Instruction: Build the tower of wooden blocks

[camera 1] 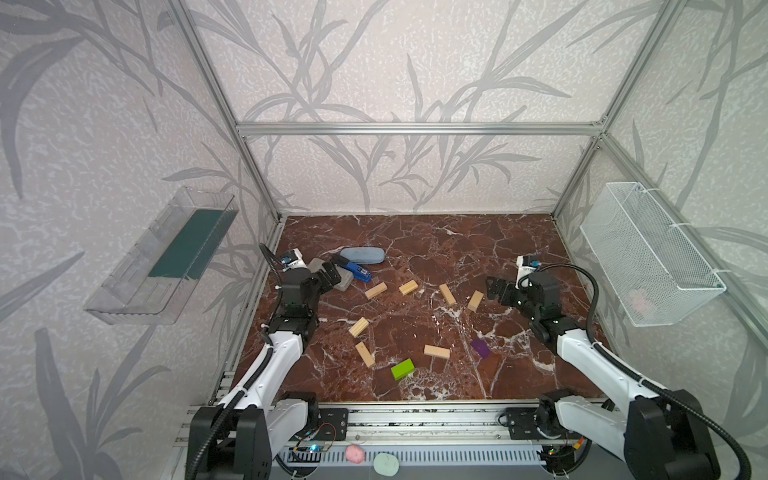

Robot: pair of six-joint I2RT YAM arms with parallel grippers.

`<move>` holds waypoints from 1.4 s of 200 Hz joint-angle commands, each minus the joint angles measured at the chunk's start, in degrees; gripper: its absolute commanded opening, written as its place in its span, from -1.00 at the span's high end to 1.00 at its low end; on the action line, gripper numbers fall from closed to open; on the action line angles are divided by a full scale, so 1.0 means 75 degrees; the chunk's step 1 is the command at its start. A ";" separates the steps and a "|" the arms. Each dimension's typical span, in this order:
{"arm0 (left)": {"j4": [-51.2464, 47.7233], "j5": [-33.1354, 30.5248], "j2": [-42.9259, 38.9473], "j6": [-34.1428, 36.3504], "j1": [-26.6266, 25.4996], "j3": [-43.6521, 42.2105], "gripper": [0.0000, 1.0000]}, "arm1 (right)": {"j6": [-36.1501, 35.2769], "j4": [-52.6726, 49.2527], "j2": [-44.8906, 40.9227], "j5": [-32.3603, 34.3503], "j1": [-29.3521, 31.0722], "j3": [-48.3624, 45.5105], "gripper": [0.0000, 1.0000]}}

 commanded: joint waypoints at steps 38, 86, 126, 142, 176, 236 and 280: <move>-0.1976 0.0984 -0.0058 -0.0352 -0.0885 0.0519 -0.99 | -0.0217 -0.1568 0.0386 -0.0076 0.1387 0.0871 -0.98; -0.3015 0.0643 0.0468 -0.0084 -0.2255 0.1176 -0.98 | -0.0435 -0.1916 0.0664 -0.0347 0.2324 0.0954 -0.98; -0.3510 0.0508 0.1728 0.0605 -0.3273 0.2222 -0.99 | -0.0861 -0.1186 0.1103 -0.0489 0.2964 0.0666 -0.98; -0.3777 0.0345 0.2303 0.0993 -0.3659 0.2729 -0.98 | -0.1005 -0.0827 0.1255 -0.0574 0.3040 0.0540 -0.98; -0.4049 0.0187 0.3417 0.1552 -0.4129 0.3510 -0.91 | -0.1131 -0.0194 0.1331 -0.0494 0.3186 0.0268 -0.98; -0.4912 0.0137 0.5051 0.2312 -0.4417 0.4911 -0.81 | -0.1176 0.0243 0.1196 -0.0252 0.3279 0.0081 -0.98; -0.5196 -0.0203 0.6020 0.2492 -0.4488 0.5655 -0.69 | -0.1217 0.0413 0.0968 -0.0061 0.3305 -0.0057 -0.98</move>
